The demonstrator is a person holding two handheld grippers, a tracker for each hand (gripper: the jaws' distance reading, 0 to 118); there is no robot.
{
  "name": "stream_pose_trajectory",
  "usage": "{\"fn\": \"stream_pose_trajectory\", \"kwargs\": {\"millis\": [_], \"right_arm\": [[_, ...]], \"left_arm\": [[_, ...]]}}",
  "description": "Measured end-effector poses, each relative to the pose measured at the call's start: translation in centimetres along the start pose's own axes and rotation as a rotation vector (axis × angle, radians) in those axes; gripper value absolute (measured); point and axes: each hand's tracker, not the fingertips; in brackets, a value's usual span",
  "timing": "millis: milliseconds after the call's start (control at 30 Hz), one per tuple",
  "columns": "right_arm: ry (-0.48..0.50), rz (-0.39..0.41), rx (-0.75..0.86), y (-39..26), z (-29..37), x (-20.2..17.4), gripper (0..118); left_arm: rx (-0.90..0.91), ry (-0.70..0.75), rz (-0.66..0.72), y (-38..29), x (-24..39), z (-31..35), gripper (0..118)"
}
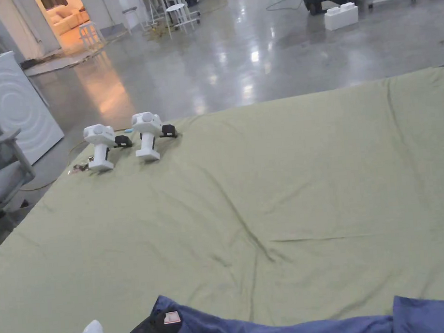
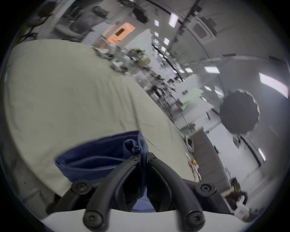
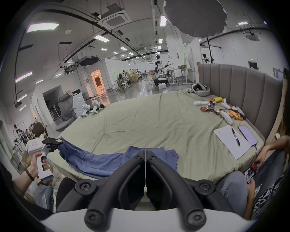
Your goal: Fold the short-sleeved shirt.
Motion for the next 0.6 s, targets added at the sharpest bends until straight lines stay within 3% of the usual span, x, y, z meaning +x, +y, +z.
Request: {"fn": "stream_pose_trajectory", "kwargs": {"millis": [133,233,333,433,467,533,567,600], "right_arm": [[0.002,-0.097,0.008,-0.3,0.1,1.0,3],[0.005,-0.110,0.016,-0.4,1.2,1.4,3],[-0.088,-0.063,0.022,-0.7,2.7,2.0,3],[-0.136,-0.072,0.014,-1.3,3.9,3.2,3],[-0.148,-0.085,0.008,-1.7,4.2,3.7,3],[-0.164,-0.127,-0.009,-2.3,4.4,4.7,3],[-0.165,-0.153,-0.018,-2.5,4.3,5.2,3],[-0.159,-0.170,-0.023,-2.6,4.3,5.5,3]], "left_arm": [[-0.167,-0.123,-0.124,-5.4,7.3,-7.3,9],[-0.320,-0.146,-0.139,-11.2,10.3,-14.2,9],[-0.447,-0.088,-0.222,-16.3,12.7,-19.0,9],[-0.485,0.006,-0.315,-19.3,13.9,-20.6,10],[-0.486,0.017,-0.328,-19.5,13.6,-20.4,17],[-0.487,-0.066,-0.267,-18.9,13.5,-19.7,67],[-0.492,-0.132,-0.232,-18.7,14.1,-19.0,82],[-0.489,-0.104,-0.264,-18.2,15.0,-18.1,91]]}}
